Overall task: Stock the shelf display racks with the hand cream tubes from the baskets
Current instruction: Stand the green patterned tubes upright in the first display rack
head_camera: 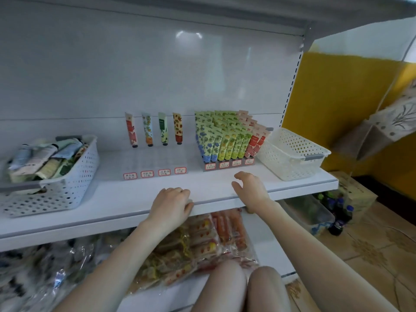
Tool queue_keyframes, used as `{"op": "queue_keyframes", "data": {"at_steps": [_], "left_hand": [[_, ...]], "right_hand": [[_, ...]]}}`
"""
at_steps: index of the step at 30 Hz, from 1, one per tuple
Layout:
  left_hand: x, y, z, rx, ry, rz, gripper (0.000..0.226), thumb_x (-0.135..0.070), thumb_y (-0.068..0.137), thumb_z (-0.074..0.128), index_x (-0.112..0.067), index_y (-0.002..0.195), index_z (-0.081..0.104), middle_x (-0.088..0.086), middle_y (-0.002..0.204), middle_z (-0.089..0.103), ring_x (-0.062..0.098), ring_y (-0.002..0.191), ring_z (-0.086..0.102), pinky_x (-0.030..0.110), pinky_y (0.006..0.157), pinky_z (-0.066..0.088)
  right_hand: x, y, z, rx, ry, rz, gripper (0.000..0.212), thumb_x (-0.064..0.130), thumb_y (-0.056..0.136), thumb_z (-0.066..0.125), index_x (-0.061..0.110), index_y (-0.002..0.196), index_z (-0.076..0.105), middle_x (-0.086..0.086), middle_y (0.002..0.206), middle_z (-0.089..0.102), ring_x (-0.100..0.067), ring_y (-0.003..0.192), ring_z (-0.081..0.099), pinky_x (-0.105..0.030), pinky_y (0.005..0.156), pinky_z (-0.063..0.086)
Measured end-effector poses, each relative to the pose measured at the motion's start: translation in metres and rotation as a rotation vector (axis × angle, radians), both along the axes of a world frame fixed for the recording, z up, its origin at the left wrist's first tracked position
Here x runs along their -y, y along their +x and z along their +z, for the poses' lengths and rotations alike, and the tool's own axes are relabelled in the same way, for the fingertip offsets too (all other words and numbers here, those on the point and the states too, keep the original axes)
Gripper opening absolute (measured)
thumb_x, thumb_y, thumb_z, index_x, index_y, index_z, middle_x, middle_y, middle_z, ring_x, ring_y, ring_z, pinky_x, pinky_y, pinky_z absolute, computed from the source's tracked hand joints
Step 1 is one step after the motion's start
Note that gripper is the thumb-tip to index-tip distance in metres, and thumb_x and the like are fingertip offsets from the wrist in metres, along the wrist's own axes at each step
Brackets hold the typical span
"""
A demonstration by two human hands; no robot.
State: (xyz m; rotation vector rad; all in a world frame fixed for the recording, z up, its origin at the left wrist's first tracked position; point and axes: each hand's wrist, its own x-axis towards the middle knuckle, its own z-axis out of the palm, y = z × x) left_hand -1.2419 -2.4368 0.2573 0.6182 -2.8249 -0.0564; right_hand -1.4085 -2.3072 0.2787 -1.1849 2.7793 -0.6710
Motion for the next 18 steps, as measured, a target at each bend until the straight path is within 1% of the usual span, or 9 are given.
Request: {"op": "queue_keyframes", "data": {"at_steps": [6, 9, 18], "left_hand": [[-0.023, 0.019, 0.019, -0.001, -0.047, -0.034, 0.035, -0.037, 0.096, 0.041, -0.014, 0.117, 0.057, 0.003, 0.113, 0.061, 0.022, 0.104, 0.054, 0.03, 0.086, 0.04], [-0.033, 0.03, 0.025, -0.004, -0.066, -0.038, 0.036, -0.037, 0.096, 0.041, -0.013, 0.119, 0.056, 0.004, 0.114, 0.061, 0.024, 0.106, 0.054, 0.031, 0.086, 0.04], [-0.019, 0.088, 0.034, -0.084, -0.067, 0.001, 0.036, -0.036, 0.096, 0.043, -0.01, 0.116, 0.057, 0.006, 0.11, 0.062, 0.024, 0.102, 0.055, 0.032, 0.08, 0.043]], "right_hand": [[-0.024, 0.024, 0.018, -0.03, -0.054, -0.023, 0.039, 0.018, 0.098, 0.041, 0.005, 0.135, 0.045, -0.012, 0.134, 0.051, -0.026, 0.122, 0.048, -0.031, 0.096, 0.038], [-0.03, 0.037, 0.021, -0.027, -0.082, -0.027, 0.039, 0.017, 0.098, 0.042, 0.004, 0.135, 0.045, -0.012, 0.135, 0.05, -0.026, 0.124, 0.046, -0.03, 0.098, 0.036], [-0.007, 0.101, 0.022, -0.008, -0.13, 0.037, 0.039, 0.018, 0.097, 0.043, 0.005, 0.134, 0.046, -0.012, 0.136, 0.05, -0.027, 0.124, 0.046, -0.034, 0.102, 0.037]]}}
